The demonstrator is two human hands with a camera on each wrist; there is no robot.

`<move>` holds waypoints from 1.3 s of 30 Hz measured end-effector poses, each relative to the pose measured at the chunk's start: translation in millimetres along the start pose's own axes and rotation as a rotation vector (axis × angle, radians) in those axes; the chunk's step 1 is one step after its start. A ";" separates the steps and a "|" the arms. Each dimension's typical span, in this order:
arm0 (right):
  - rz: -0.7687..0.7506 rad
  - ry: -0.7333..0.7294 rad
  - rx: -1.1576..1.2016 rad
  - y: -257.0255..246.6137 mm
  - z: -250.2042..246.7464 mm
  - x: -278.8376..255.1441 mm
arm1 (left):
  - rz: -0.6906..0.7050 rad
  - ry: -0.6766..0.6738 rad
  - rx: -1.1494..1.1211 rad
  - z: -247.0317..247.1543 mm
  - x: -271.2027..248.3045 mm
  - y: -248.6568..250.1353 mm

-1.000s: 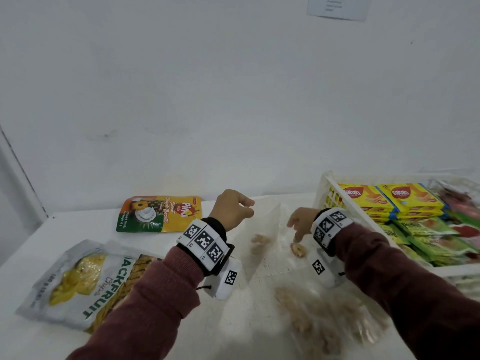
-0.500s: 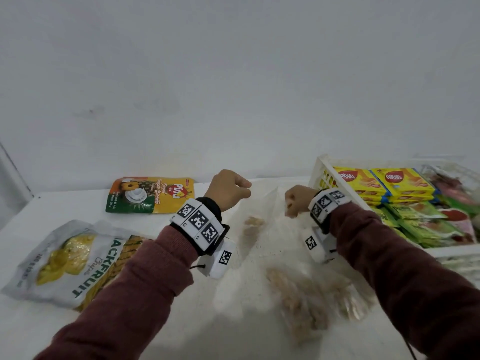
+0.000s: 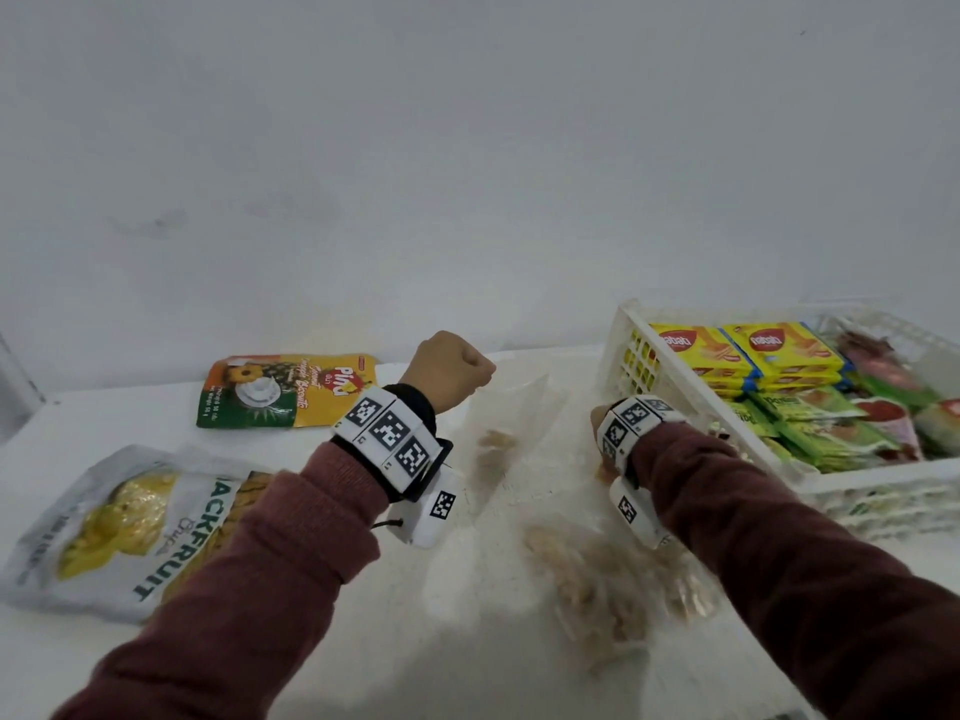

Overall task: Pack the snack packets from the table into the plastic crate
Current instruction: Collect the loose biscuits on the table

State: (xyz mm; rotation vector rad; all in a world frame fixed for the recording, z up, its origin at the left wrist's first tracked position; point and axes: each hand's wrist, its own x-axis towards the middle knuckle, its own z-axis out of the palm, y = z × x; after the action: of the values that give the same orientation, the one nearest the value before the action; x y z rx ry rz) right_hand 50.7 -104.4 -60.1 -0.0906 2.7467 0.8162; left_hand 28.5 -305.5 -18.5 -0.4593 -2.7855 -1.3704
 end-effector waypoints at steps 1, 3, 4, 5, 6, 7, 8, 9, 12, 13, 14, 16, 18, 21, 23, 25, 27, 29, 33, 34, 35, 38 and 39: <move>-0.006 -0.004 -0.006 2.7 4.7 6.2 | -0.005 -0.006 0.004 0.0 -0.8 0.5; 0.020 -0.046 0.088 8.2 8.2 16.3 | -0.021 -0.023 0.006 -0.6 -2.6 1.0; 0.019 -0.058 0.175 10.7 11.3 25.9 | -0.029 -0.026 0.005 -1.0 -3.3 1.1; 0.022 -0.060 0.282 13.2 11.4 33.5 | -0.035 -0.026 0.005 -1.4 -4.0 0.9; 0.052 -0.002 0.432 15.5 7.1 38.3 | -0.039 -0.025 0.008 -1.7 -4.4 0.6; 0.075 0.076 0.616 18.6 -2.4 39.0 | -0.041 -0.023 0.007 -1.9 -4.3 0.5; 0.084 0.205 0.803 22.4 -10.9 39.3 | -0.045 -0.023 0.002 -1.6 -4.2 0.0; 0.100 0.358 0.981 25.8 -22.1 36.3 | -0.049 -0.022 -0.008 -1.3 -3.5 -0.3; -0.047 0.760 1.428 27.5 -53.7 17.1 | -0.051 -0.009 -0.028 -0.6 -1.0 -1.2; -0.132 0.789 1.486 23.5 -62.2 9.7 | -0.050 -0.009 -0.031 -0.5 -0.6 -1.9; -0.216 0.774 1.499 17.7 -65.6 5.5 | -0.048 -0.012 -0.036 -0.5 0.0 -2.6; -0.346 0.673 1.428 4.7 -66.0 -1.8 | -0.038 -0.017 -0.040 -0.6 0.5 -4.1; -0.388 0.618 1.305 -4.4 -59.4 -4.3 | -0.026 -0.021 -0.052 -0.6 -0.5 -5.0; -0.335 0.626 1.113 -7.2 -53.4 -3.7 | -0.037 -0.011 -0.112 -0.8 -2.0 -6.4; -0.340 0.604 1.052 -4.6 -53.4 -2.8 | -0.063 0.000 -0.168 -1.2 -3.4 -7.2; -0.347 0.568 1.003 -2.8 -54.8 -2.2 | -0.064 0.000 -0.181 -1.3 -3.6 -8.3; -0.338 0.542 0.913 -2.5 -57.8 -3.7 | -0.058 -0.004 -0.167 -1.3 -3.9 -8.7; -0.333 0.532 0.784 -2.3 -60.5 -5.2 | -0.051 -0.001 -0.168 -1.3 -4.3 -9.0; -0.316 0.527 0.629 -4.3 -63.1 -7.6 | -0.044 0.002 -0.176 -0.7 -5.3 -7.5; -0.303 0.542 0.612 -5.1 -64.5 -7.8 | -0.043 0.000 -0.177 -0.3 -5.4 -6.5; -0.288 0.562 0.604 -5.8 -65.8 -7.9 | -0.040 -0.003 -0.171 0.2 -5.6 -5.3; -0.300 0.563 0.630 -7.0 -69.3 -5.7 | -0.017 -0.021 -0.141 1.5 -4.9 -2.7; -0.325 0.525 0.622 -7.3 -69.7 -5.1 | -0.013 -0.023 -0.134 1.2 -4.3 -2.5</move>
State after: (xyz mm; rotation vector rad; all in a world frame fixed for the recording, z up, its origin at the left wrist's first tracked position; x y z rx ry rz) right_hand 39.7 -148.6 -6.5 -0.6817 3.1908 -0.1971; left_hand 32.2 -307.1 -21.8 -0.4636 -2.7302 -1.5716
